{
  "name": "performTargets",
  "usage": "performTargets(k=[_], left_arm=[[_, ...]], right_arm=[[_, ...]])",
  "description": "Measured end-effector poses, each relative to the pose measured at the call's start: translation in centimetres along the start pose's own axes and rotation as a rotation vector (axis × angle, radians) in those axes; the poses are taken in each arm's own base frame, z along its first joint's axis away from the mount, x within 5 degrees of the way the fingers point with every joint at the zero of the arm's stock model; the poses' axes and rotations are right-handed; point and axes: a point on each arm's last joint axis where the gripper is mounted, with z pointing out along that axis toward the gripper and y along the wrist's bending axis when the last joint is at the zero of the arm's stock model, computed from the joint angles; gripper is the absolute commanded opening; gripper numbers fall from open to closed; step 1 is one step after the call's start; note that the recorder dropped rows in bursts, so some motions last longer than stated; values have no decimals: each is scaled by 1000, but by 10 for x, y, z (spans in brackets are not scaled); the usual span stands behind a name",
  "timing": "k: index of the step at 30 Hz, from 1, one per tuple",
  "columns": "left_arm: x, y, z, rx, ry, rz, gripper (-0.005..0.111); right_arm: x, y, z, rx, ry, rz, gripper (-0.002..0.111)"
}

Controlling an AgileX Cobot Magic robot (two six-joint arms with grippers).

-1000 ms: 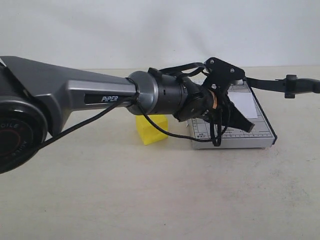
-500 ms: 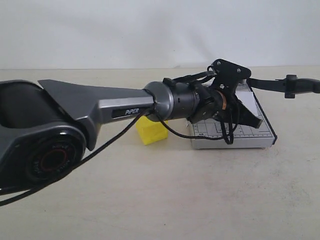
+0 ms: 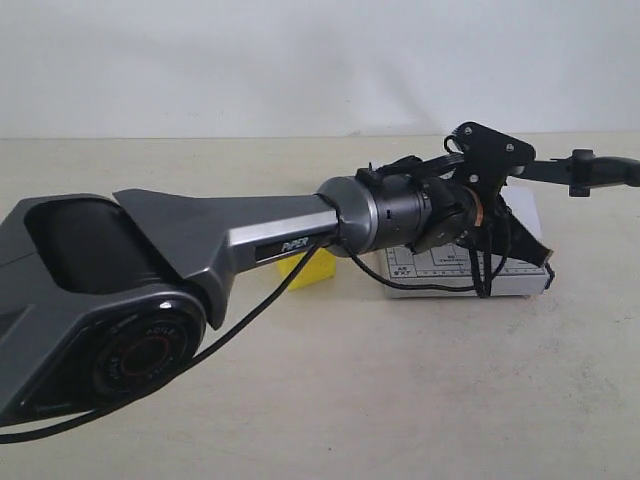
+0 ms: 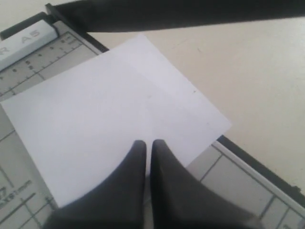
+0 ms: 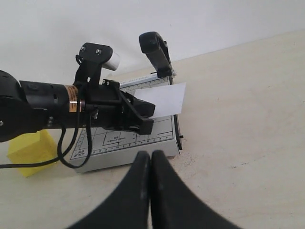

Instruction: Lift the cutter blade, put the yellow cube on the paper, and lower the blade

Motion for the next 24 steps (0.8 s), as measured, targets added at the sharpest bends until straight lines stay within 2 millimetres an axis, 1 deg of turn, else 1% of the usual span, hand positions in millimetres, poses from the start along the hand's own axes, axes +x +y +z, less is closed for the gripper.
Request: performTargets(k=[3,17,21,23,24], left_arm=[[2,-4,3,13,-16,-5,5],[4,-7,9,46,-85,-46,5],[-5,-7,7,41,-99,-54,5],[-14,-6,1,39,-113,-55,5],[-24,-6,-6,35,-122,-57,5]], right_arm=[[0,0,0,0,0,0,0],[0,0,0,0,0,0,0],[0,0,0,0,0,2,0],[0,0,0,0,0,2,0],[0,0,0,0,0,2,0]])
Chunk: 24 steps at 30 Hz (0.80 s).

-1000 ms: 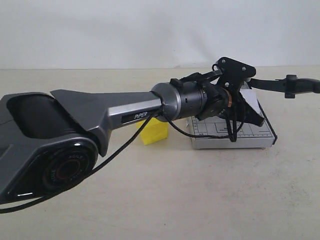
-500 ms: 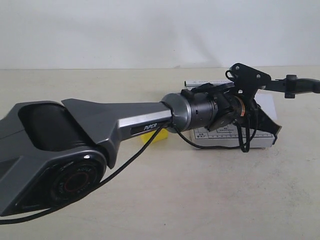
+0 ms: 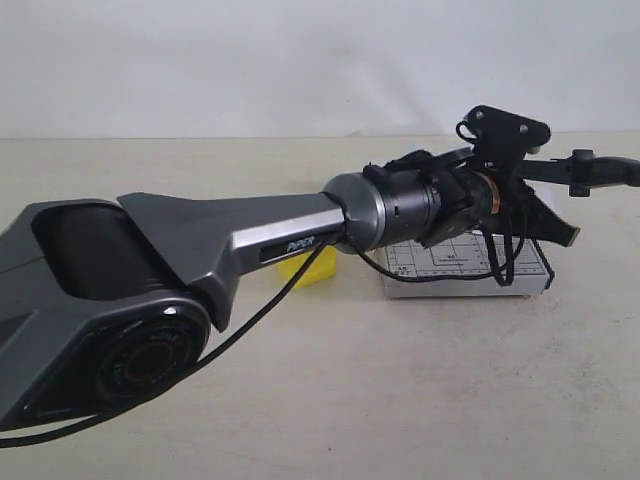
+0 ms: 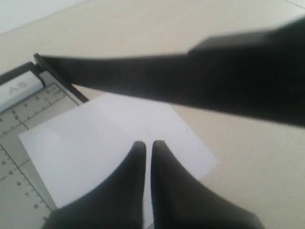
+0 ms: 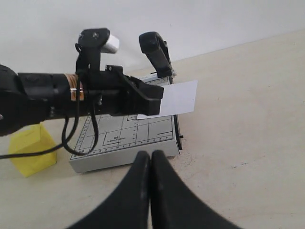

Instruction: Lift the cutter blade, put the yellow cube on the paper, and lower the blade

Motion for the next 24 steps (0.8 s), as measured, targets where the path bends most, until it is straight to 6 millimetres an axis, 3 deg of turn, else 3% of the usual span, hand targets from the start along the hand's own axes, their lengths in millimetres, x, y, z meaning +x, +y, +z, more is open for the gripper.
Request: performTargets(k=[3,7,13,17,19,24], left_arm=[[-28,0,-19,-6,-34,-30,5],[-45,2,-33,-46,-30,-64,5],[-43,9,-66,-380,24,18,5],[-24,5,-101,-325,3,-1,5],[-4,7,-117,-338,31,26,5],[36,30,-165,-389,80,105,5]], right_arm=[[0,0,0,0,0,0,0],[0,0,0,0,0,0,0],[0,0,0,0,0,0,0],[0,0,0,-1,-1,6,0],[0,0,0,-1,-1,8,0],[0,0,0,-2,-1,10,0]])
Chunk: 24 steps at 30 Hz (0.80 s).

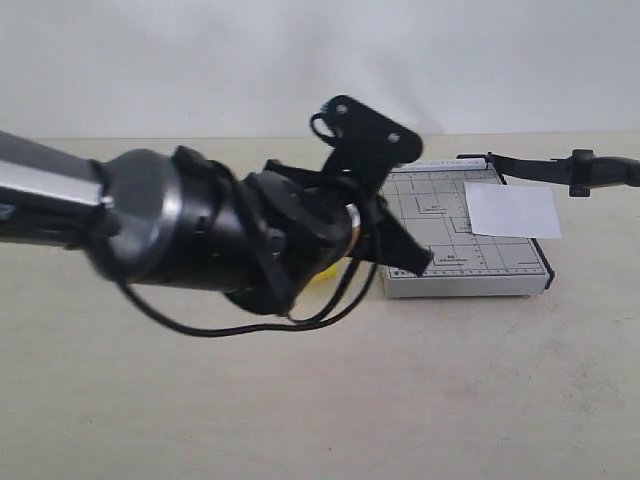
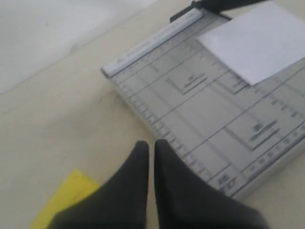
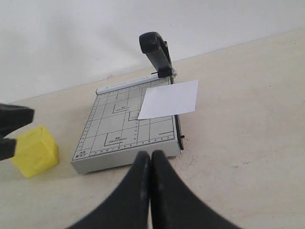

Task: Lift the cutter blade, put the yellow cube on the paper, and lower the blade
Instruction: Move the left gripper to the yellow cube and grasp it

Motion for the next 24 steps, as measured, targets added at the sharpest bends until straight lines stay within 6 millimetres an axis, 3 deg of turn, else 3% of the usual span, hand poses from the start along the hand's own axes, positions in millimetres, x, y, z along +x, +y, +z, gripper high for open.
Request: performTargets(k=[6,9,12,14,17,21,24], left_arm=[[30,45,-31,-216,98,-192,5],[32,56,-38,-305,116,-261,17],[30,53,-39,-262,115,-274,46],[33,47,-35,-185,136,-294,74],[41,38,-27,-133,174,-431,104],[54,31,-16,-162,234,-586,107],[51,27,-8,-181,239,-641,107]], right_arm=[[0,0,0,0,0,0,0],[0,0,0,0,0,0,0],[0,0,0,0,0,0,0],[0,0,0,0,0,0,0],[0,0,0,0,0,0,0],[0,0,0,-1,-1,7,0],[0,0,0,-2,-1,11,0]])
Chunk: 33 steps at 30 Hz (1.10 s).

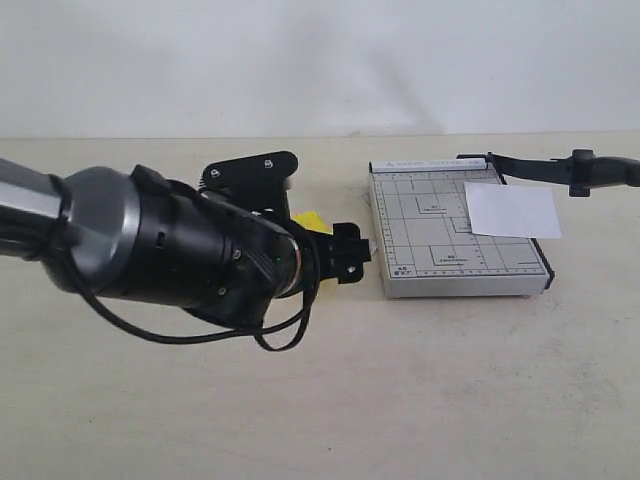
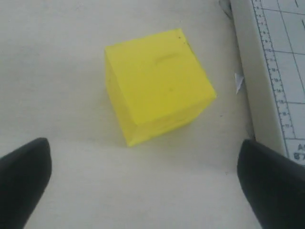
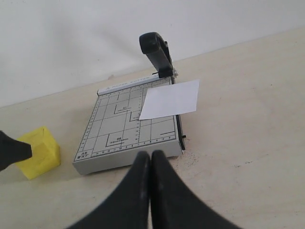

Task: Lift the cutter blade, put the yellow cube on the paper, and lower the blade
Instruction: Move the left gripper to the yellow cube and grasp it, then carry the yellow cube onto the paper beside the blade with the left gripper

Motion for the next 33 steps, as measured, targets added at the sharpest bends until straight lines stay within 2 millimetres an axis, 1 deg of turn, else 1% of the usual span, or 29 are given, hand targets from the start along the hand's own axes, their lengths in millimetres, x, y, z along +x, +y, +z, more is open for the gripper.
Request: performTargets(k=[4,6,9,10,11,12,14,17,19,21,22,23,24,25,28,29,31,32,33], left_arm=[[-16,-18,3,35,-35,-51,107],[-26,-29,8,19,-70,-89,107],[-32,-42,28,-34,-111,-108,105],[-33,-45,31,-45,-116,-108,102],[-32,-48,40,-100,-110,-95,96],[-29,-47,48,-157,-95,-76,93],[-31,-48,59,-201,-85,-19,84],[-38,-47,72,-224,-84,-24,82],[-37,-44,78,-239,-59,-49,81],[-36,-40,81,-253,-37,-74,70],[-36,-39,81,-258,-32,-65,53],[-36,-38,81,-274,-29,-45,32],[-36,-37,80,-288,-25,-4,20],[-36,-36,80,-297,-20,23,5],[-42,-36,73,-294,-2,174,5],[-45,-38,71,-282,-3,196,5],[-60,-47,56,-184,-27,304,5],[-74,-58,42,-57,-62,421,5],[-79,-63,35,1,-81,480,5]], right_arm=[[0,0,0,0,0,0,0],[0,0,0,-1,1,4,0],[0,0,0,-4,0,17,0],[0,0,0,-4,0,19,0],[0,0,0,-4,0,19,0],[0,0,0,-5,0,22,0],[0,1,0,-6,1,24,0],[0,1,0,-6,1,24,0],[0,1,0,-6,1,24,0],[0,1,0,-6,1,24,0],[0,1,0,-6,1,24,0],[0,1,0,-6,1,24,0],[0,1,0,-6,1,24,0],[0,1,0,-6,1,24,0],[0,1,0,-6,1,25,0],[0,1,0,-6,1,25,0],[0,1,0,-6,1,25,0],[0,1,0,-6,1,25,0],[0,1,0,-6,1,25,0]])
